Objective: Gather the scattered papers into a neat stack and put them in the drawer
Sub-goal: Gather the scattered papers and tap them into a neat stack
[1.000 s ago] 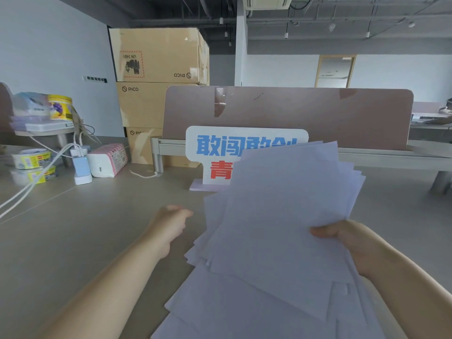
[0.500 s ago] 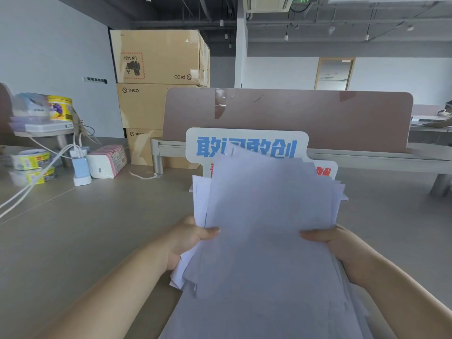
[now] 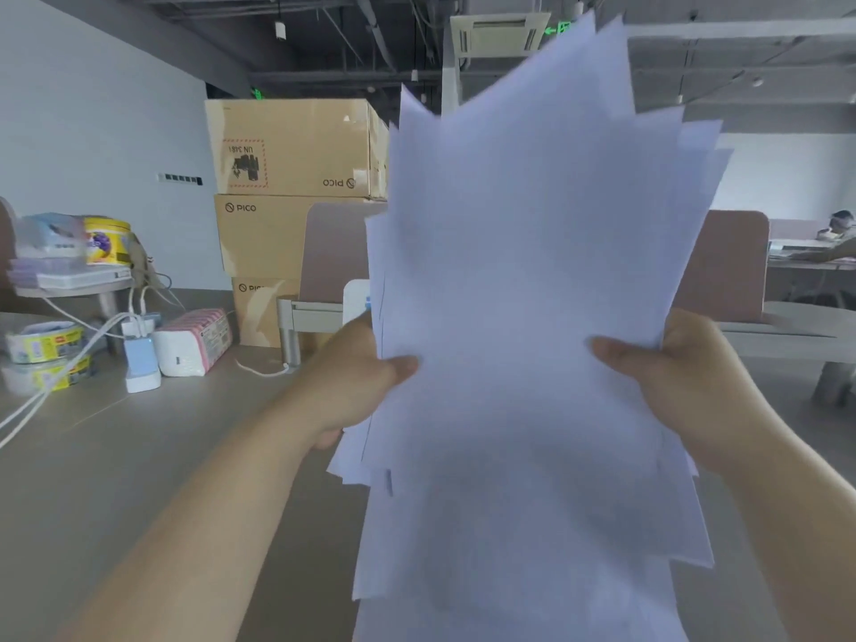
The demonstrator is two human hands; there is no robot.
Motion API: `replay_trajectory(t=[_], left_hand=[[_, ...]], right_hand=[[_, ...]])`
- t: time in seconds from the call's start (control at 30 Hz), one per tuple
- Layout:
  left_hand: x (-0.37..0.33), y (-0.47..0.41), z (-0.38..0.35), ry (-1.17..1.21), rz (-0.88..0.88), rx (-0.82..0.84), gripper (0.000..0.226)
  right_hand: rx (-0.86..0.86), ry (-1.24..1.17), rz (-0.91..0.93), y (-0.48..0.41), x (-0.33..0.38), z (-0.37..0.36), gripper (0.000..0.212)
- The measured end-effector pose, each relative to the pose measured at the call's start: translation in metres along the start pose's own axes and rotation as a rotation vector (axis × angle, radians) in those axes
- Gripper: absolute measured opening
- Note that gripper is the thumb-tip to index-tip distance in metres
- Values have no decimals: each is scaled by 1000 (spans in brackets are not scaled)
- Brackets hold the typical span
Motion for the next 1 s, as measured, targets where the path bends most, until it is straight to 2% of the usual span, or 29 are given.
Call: replay_trajectory(t=[0.17, 0.37, 0.43, 0.53, 0.77, 1.0], left_hand=[[-39, -13, 13, 75, -210, -273, 25], [-58, -16, 2, 37, -379, -339, 30], [-60, -14, -2, 34, -415, -353, 24], [-61, -10, -5, 51, -393, -377, 14], [-57, -16, -3, 146, -336, -347, 35], [-54, -21, -4, 194, -357, -393, 34]], right_hand=[[-130, 13, 172, -15, 34, 9, 15], [-241, -30, 263, -12, 39, 18, 21], [-233, -45, 285, -11, 41, 19, 20], [-208, -60, 293, -9, 41, 20, 19], [-142, -169, 186, -13, 26, 20, 9], [-119, -274, 124, -19, 12, 18, 13]])
Point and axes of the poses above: each hand's wrist, its own y-axis away from the middle knuckle, its own z-axis out of the back of the hand, x = y × z, the point moved 5 cm from there along -y, towards the middle knuckle, and after that the axes turned 8 degrees about x, right-handed, at the moved point
